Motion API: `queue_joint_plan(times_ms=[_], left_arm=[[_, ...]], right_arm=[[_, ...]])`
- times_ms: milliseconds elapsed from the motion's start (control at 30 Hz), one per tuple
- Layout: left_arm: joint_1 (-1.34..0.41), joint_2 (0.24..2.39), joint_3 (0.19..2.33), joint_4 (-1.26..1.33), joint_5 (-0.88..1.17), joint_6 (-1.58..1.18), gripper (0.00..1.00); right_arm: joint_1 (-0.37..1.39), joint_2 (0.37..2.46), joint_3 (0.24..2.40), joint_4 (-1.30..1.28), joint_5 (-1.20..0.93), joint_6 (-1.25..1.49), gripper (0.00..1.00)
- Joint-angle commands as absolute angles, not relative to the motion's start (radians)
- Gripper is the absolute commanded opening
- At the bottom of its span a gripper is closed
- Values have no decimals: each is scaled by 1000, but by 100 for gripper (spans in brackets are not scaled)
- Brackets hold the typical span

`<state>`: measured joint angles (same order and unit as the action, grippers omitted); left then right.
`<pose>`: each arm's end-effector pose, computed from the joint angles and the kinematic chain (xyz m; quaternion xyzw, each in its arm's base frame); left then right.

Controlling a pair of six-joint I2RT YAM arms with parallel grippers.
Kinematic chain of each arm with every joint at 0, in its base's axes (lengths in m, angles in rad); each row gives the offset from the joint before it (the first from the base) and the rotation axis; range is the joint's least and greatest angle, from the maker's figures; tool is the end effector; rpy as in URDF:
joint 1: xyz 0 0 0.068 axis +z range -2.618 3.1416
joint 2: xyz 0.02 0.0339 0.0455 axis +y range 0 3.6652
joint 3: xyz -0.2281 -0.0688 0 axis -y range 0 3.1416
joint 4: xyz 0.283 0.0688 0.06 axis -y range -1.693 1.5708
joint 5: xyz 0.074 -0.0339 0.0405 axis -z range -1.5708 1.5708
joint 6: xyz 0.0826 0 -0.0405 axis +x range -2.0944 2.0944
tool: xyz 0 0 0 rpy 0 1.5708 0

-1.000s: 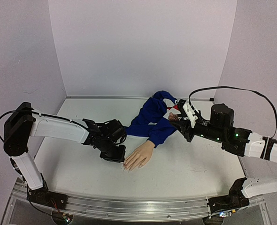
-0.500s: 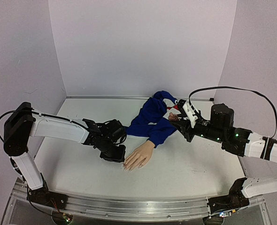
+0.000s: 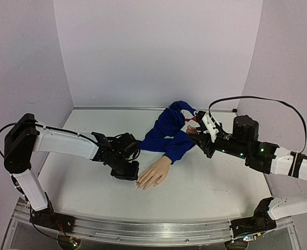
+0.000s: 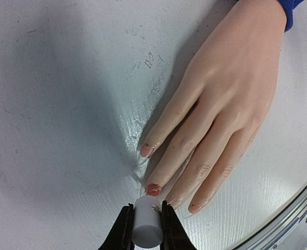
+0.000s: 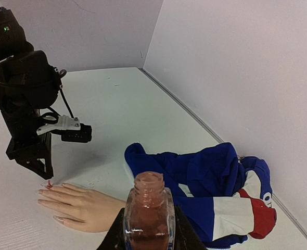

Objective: Paint the nails

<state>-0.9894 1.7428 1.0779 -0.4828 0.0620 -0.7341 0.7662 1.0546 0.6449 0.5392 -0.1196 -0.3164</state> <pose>0.2061 -0.3229 0.0682 0.1309 0.9685 -0.1790 0.1136 0.2422 0.2467 0.2743 -0.3779 0.5414 0.2057 0.7224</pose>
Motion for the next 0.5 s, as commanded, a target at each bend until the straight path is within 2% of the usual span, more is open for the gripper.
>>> queue_joint_plan(times_ms=[0,467], left_arm=[[-989,1731,1072,-497,72,-746,0],[-989,1723,1060,-499,64,-755,0]], right_arm=[[760,1048,661,604,-132,-304,0],[759,1049,660,605,-133,-303,0]])
